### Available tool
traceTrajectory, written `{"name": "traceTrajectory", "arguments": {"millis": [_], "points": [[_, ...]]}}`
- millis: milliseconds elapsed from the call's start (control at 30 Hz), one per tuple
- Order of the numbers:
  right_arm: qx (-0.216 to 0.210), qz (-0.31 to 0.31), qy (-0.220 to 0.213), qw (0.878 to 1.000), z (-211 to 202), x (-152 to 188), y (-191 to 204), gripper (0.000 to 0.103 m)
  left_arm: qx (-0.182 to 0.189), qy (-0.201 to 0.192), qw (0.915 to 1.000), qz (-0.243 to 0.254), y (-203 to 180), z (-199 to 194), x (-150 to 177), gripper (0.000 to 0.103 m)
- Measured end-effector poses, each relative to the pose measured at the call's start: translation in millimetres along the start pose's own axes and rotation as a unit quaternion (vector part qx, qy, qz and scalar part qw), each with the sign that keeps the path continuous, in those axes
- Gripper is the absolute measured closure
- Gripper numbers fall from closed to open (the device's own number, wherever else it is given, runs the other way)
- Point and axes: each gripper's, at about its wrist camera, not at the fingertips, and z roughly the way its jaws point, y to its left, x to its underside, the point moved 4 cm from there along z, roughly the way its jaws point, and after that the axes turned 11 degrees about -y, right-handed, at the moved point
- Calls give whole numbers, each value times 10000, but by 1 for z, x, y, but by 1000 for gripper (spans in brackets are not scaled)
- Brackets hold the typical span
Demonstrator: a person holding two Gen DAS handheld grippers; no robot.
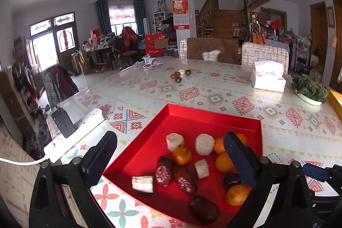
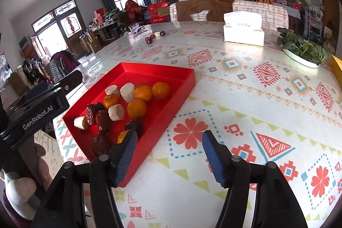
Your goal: Organize fruits
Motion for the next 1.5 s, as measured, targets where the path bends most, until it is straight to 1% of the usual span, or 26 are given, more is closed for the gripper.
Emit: {"name": "traceTrajectory", "arguments": {"millis": [233,433,867,1500], "points": [[155,16,-127,9998,-12,1,-13,29,65,102,9990,441,-34,-6,1,3],[215,142,-114,9996,-15,4,-26,29,198,233,9974,652,-54,-8,4,3],[310,296,-95,9990,-19,7,-44,28,492,458,9951,727,-79,-6,9,3],[415,372,14,9984,-14,11,-49,28,627,596,9934,749,-87,-1,16,3]]}}
